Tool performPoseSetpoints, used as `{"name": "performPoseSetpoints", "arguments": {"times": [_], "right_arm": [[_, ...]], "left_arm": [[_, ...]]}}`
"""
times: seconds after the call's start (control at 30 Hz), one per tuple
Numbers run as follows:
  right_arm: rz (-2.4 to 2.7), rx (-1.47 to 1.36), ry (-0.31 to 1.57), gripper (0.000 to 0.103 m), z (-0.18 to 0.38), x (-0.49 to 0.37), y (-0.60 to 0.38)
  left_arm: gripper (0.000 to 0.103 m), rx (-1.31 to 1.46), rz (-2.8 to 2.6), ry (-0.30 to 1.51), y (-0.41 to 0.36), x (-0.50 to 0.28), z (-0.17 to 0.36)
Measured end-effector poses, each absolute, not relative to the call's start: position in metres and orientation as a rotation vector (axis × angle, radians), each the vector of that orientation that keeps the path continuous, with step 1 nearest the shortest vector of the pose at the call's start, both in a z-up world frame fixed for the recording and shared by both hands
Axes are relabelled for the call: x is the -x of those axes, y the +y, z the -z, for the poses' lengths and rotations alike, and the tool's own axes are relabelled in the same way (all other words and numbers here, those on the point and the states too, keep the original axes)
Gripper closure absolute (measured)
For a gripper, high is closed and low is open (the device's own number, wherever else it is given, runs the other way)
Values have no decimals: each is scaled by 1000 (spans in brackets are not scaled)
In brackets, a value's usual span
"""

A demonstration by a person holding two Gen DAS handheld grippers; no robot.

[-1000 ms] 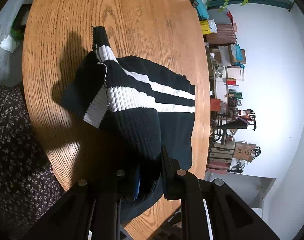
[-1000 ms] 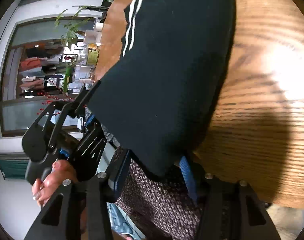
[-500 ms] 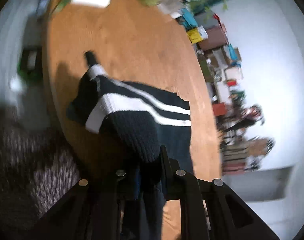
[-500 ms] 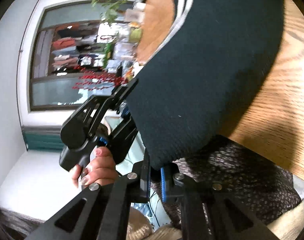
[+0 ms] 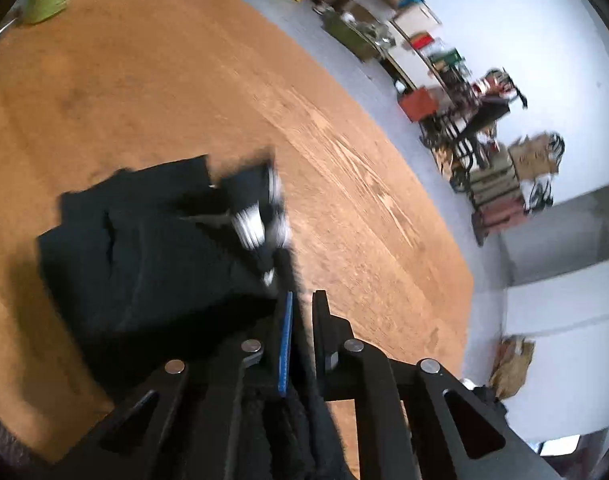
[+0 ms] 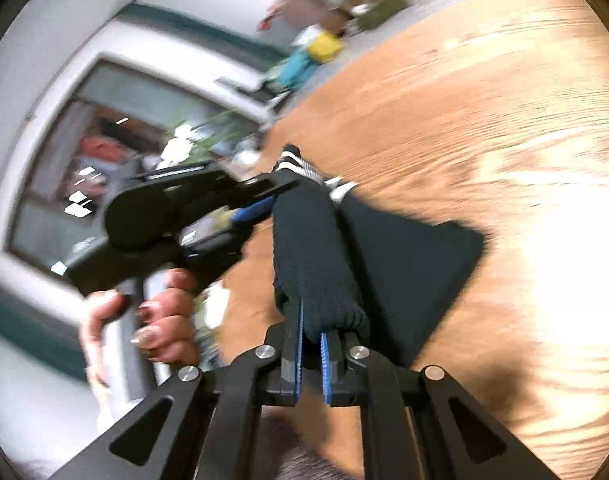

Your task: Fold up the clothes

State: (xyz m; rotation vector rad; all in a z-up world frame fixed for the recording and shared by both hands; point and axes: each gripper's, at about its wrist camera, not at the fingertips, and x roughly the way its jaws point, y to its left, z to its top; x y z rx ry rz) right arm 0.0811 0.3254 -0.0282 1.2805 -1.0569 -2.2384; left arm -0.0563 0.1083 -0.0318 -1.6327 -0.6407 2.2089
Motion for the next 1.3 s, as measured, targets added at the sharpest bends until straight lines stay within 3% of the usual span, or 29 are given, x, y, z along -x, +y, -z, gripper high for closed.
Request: {"name": "performPoseSetpoints", "arguments": {"times": [0.17, 0.33, 0.4, 0.5, 0.67, 0.73, 0.83, 0.93, 1.03, 1.1, 1.13, 1.17, 1.3], "right_arm": [[2306, -1387, -1052, 94, 48, -75, 335], [2425, -1393, -836, 94, 39, -67, 326], [2455, -1416, -783, 94, 41, -61, 324], [2429, -1494, -893, 92, 56, -52, 338], [2398, -1488, -1058, 74, 50, -42, 349], [2472, -1471, -985, 70, 34, -37, 346], [2635, -1432, -820, 37, 11, -40, 351], [2764, -1335, -572, 37, -17, -46, 338], [2657, -1280, -409, 44, -27, -50, 314], [2572, -1287, -348, 49, -22, -49, 294], [2564, -1298, -313, 49, -19, -47, 286], [2563, -1320, -256, 49, -14, -44, 276], [2515, -1541, -17, 50, 28, -31, 252]], "left_arm": [[94, 1649, -2198, -603, 121, 68, 44], [94, 1574, -2186, -700, 97, 60, 38], [94, 1526, -2284, -632, 75, 48, 25], [94, 1537, -2380, -509, 44, 34, 17], [94, 1606, -2357, -558, 15, 23, 29], [94, 1621, -2335, -603, 9, 19, 34], [94, 1641, -2283, -634, 12, 9, 42], [94, 1647, -2239, -644, 16, -1, 47], [92, 1674, -2182, -734, 18, -10, 54], [79, 1713, -2131, -842, 18, -15, 64], [56, 1731, -2103, -896, 19, -17, 68], [42, 1747, -2079, -945, 19, -19, 73], [42, 1791, -2044, -1009, 28, -25, 91]]}}
